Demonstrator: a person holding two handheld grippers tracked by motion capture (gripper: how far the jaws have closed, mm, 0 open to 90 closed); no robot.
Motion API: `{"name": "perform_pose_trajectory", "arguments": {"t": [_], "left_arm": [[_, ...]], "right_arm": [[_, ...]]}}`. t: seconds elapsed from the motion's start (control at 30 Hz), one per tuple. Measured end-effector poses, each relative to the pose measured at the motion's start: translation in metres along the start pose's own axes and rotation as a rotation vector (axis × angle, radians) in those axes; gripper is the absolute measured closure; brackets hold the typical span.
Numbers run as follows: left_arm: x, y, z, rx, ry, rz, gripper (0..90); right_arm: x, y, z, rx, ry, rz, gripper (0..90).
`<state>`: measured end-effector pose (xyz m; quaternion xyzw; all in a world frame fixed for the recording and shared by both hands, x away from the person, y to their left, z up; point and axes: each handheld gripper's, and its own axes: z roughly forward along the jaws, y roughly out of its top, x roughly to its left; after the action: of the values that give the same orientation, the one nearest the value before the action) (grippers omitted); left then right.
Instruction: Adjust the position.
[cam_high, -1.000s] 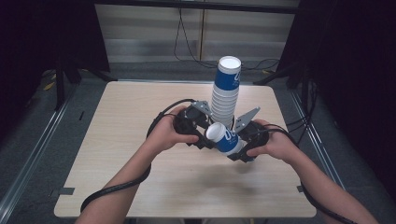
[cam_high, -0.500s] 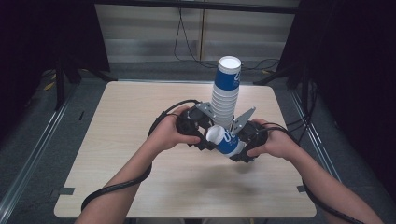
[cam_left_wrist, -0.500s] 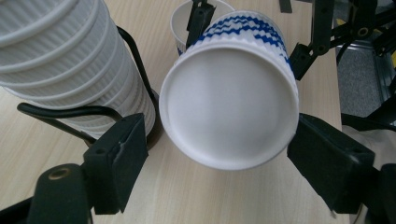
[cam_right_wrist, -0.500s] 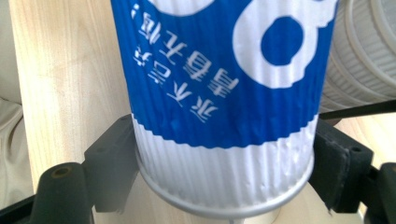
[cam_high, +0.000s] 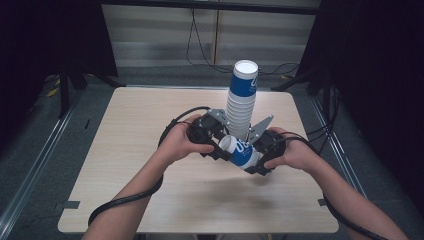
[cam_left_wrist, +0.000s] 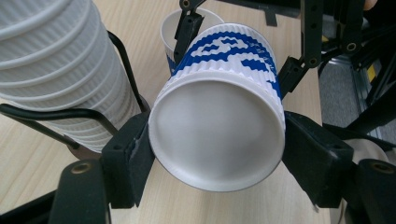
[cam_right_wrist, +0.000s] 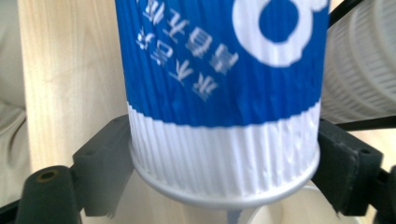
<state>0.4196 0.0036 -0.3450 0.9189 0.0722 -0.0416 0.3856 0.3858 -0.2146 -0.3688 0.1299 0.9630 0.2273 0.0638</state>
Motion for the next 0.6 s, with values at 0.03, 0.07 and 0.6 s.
{"name": "perform_pose_trajectory", "arguments": {"t": [0.03, 0.07, 0.6], "left_arm": [[0.0, -0.001, -0.001, -0.005, -0.009, -0.015, 28.7], [0.001, -0.002, -0.002, -0.015, -0.018, -0.023, 28.7], [0.01, -0.016, -0.012, -0.103, -0.043, -0.1, 28.7]], "right_arm": [[0.0, -0.001, 0.0, -0.016, 0.0, 0.005, 13.8], [0.0, -0.002, 0.0, -0.035, 0.005, -0.002, 13.3], [-0.001, -0.016, -0.003, -0.259, -0.01, 0.087, 13.0]]}}
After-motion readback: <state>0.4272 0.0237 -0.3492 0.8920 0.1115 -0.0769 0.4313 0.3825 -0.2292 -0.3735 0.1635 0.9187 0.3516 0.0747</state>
